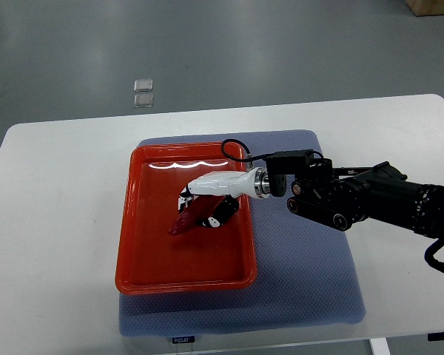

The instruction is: Place red pepper on red tray

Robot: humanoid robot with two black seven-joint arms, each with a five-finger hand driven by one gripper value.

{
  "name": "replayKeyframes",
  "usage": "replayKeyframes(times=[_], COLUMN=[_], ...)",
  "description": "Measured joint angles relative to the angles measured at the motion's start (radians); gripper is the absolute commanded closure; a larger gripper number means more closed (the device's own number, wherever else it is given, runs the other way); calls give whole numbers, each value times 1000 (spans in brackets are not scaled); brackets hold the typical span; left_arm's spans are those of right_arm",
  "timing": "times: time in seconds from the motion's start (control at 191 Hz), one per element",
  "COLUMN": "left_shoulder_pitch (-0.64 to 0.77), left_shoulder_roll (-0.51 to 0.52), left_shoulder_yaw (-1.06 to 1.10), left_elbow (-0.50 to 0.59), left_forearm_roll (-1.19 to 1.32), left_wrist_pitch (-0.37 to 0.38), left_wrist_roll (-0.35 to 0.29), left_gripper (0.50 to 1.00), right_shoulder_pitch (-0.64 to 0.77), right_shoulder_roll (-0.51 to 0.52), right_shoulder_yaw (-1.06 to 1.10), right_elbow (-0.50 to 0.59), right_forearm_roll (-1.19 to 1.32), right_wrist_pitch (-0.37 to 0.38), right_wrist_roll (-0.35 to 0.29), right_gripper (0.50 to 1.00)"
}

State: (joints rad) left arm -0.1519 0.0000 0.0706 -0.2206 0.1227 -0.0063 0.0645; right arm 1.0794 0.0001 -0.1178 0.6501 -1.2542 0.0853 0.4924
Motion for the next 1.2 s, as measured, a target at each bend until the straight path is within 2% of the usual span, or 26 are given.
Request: replayKeyframes(times=[0.335, 0.34, 0.35, 0.397, 0.413, 0.423, 0.444, 0.544, 0.622, 0.68, 0.742, 0.92, 1.103, 1.202], left_shoulder_pitch=[0, 0, 0, 0, 0, 0, 0, 0, 0, 0, 0, 0, 0, 0], left_shoulder_roll=[0, 0, 0, 0, 0, 0, 0, 0, 0, 0, 0, 0, 0, 0], left_shoulder_yaw=[0, 0, 0, 0, 0, 0, 0, 0, -1, -1, -1, -1, -1, 0], left_elbow=[-5, -5, -5, -5, -5, -5, -4, -1, 1, 1, 1, 1, 1, 0], left_forearm_roll=[0, 0, 0, 0, 0, 0, 0, 0, 0, 0, 0, 0, 0, 0], left_wrist_pitch=[0, 0, 0, 0, 0, 0, 0, 0, 0, 0, 0, 0, 0, 0], left_wrist_roll=[0, 0, 0, 0, 0, 0, 0, 0, 0, 0, 0, 0, 0, 0], left_gripper=[500, 500, 500, 500, 500, 500, 500, 500, 500, 500, 500, 500, 500, 500], right_shoulder_pitch=[-16, -16, -17, -17, -16, -16, -15, -9, 2, 10, 20, 47, 39, -10], right_shoulder_roll=[0, 0, 0, 0, 0, 0, 0, 0, -1, -1, -1, 0, 0, 0], right_shoulder_yaw=[-6, -5, -4, -1, 0, 0, 1, 2, 3, 5, 6, 57, 240, 391], right_elbow=[-16, -16, -16, -16, -16, -16, -15, -10, -7, -6, -5, 6, 8, 8], right_forearm_roll=[4, 4, 5, 18, 23, 26, 34, 73, 91, 99, 108, 148, 259, 387], right_wrist_pitch=[-10, -10, -10, -10, -10, -10, -10, -6, -4, -3, -2, 4, 42, 54], right_wrist_roll=[0, 0, 0, -2, -2, -2, -3, -5, -5, -5, -4, -4, -4, -5], right_gripper=[998, 969, 949, 885, 842, 842, 785, 693, 664, 599, 585, 583, 583, 583])
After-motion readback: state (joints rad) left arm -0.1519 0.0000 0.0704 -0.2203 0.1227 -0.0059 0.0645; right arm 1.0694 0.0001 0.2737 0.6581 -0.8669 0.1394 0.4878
